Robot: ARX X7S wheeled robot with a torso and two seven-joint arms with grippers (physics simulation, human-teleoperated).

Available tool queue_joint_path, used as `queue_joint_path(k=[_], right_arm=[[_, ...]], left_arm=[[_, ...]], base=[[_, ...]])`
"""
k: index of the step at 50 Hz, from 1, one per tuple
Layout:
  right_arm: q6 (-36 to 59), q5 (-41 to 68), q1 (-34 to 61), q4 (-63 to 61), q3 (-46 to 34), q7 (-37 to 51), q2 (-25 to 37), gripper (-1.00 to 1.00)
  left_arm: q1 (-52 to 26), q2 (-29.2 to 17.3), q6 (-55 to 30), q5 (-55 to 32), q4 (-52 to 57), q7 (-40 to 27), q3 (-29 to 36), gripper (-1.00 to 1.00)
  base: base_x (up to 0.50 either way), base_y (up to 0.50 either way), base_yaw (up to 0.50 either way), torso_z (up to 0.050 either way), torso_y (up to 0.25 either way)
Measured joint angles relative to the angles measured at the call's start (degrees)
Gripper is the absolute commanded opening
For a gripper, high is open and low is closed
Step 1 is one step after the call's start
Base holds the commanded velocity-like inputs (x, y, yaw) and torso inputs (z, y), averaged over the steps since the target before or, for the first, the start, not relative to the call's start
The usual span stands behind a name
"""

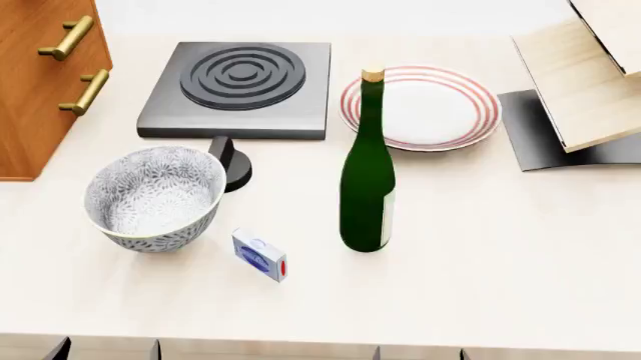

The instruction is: Put the bowl on the top of the cabinet.

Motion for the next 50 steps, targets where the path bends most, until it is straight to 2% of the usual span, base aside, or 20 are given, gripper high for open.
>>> queue_joint_path(k=[50], right_arm=[[1.91,6.09,-0.11,-2.59,-5.08,8.31,4.78,1.00]], left_arm=[[-0.04,-5.07,-3.59,0.18,0.96,-7.13,6.67,1.00]], base=[[0.00,0.00,0.00,0.000,0.000]])
